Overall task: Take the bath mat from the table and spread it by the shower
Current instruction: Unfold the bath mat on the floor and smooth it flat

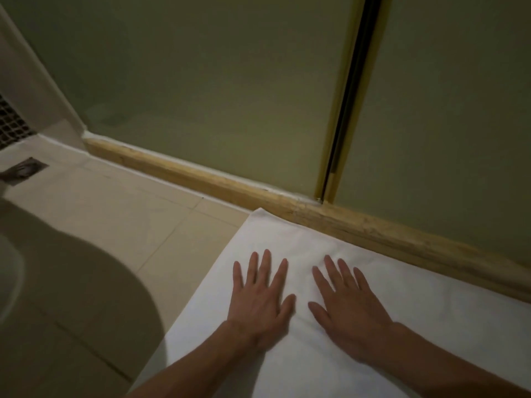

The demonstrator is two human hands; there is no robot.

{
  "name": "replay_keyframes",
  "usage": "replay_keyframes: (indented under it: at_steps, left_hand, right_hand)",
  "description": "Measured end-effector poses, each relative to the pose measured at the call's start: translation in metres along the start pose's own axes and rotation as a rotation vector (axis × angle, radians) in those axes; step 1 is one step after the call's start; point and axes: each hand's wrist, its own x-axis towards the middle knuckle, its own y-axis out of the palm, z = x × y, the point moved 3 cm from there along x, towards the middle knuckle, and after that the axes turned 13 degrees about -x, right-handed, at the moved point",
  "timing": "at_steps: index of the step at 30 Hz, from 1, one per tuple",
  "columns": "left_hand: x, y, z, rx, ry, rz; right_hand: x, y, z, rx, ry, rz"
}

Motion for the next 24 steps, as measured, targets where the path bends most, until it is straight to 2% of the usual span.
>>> replay_keyframes:
  at_steps: [5, 9, 15, 19, 24]
  left_hand:
    - [-0.003, 0.002, 0.005, 0.002, -0.026, 0.004]
    - [0.033, -0.017, 0.017, -0.079, -0.040, -0.055]
    - [0.090, -0.033, 0.019, -0.058, 0.018, -0.085]
    - [0.089, -0.026, 0.033, 0.066, -0.049, -0.062]
    - [0.091, -0.029, 0.028, 0.026, -0.076, -0.038]
  right_hand:
    - [0.011, 0.024, 0.020, 0.042, 0.108, -0.059]
    - [0.010, 0.019, 0.020, 0.076, 0.151, -0.098]
    - [0.003, 0.019, 0.024, 0.096, 0.129, -0.092]
    - [0.001, 0.021, 0.026, 0.115, 0.096, -0.098]
    - [0.005, 0.020, 0.019, 0.096, 0.024, -0.090]
